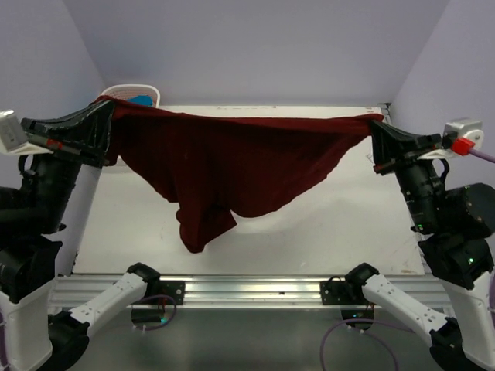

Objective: Fold and stack the t-shirts
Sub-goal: Flatten out the tshirt

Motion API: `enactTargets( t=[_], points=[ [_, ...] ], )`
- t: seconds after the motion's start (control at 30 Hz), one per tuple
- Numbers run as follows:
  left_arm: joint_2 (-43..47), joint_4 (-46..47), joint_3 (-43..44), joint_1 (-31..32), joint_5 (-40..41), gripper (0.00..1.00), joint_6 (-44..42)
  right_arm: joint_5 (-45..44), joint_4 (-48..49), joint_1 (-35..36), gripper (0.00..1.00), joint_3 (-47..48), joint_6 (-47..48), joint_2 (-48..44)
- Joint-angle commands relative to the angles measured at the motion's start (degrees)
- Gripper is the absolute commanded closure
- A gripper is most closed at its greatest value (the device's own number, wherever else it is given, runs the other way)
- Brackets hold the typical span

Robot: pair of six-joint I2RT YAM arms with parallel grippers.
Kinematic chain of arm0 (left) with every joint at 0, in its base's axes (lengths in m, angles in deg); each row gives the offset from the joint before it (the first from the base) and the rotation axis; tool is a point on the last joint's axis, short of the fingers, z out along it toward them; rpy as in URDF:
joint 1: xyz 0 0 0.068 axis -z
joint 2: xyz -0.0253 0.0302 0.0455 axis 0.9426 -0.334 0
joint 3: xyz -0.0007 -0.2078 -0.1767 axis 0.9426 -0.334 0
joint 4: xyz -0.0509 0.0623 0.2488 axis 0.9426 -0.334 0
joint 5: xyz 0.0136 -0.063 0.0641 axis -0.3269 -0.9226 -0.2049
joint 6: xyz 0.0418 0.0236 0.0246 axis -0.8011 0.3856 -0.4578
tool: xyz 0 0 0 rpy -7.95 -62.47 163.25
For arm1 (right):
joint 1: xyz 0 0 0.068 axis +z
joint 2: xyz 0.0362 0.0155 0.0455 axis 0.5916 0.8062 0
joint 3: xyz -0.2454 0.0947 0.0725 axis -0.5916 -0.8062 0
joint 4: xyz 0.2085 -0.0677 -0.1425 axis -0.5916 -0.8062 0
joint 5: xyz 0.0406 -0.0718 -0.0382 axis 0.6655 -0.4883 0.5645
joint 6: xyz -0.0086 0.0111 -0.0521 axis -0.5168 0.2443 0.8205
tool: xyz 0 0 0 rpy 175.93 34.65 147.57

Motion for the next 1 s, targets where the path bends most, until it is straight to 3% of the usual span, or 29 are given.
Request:
enactTargets(
  t=[0.0, 0.13, 0.43, 0.57, 0.63, 0.8, 0.97],
  points=[
    [2.9, 4.9, 5.3, -0.4, -4.0, 1.0, -1.8, 0.8, 1.8, -0.2, 1.0, 2.3, 3.1, -2.4],
    [3.5, 5.7, 6.8, -3.1, -5.8, 1.0, -1.8, -1.5, 1.5, -0.1, 1.0, 2.2, 2.6, -3.2],
    [-8.2, 3.6, -1.4, -3.9, 1.2, 1.0, -5.0, -11.0, -0.7, -0.2, 1.0, 4.0, 1.0, 10.5],
    [-16.9, 2.7, -0.1, -3.9, 0.5, 1.0, -5.7, -10.6, -1.1, -0.1, 1.0, 7.1, 0.5, 16.9],
    [-20.2, 2.0, 2.5, -3.9, -0.9, 1.0, -4.6, -6.2, -0.1, -0.2, 1.0, 8.0, 0.1, 17.2],
    [-11.5, 4.1, -1.6, -3.9, -5.4, 1.0, -3.0, 1.3, 0.4, -0.1, 1.0, 5.1, -1.0, 9.1],
    [0.6, 2.1, -4.9, -3.9, -12.7, 1.0, -2.4, 11.8, -6.7, -0.2, 1.0, 5.1, -2.7, -1.5]
  ],
)
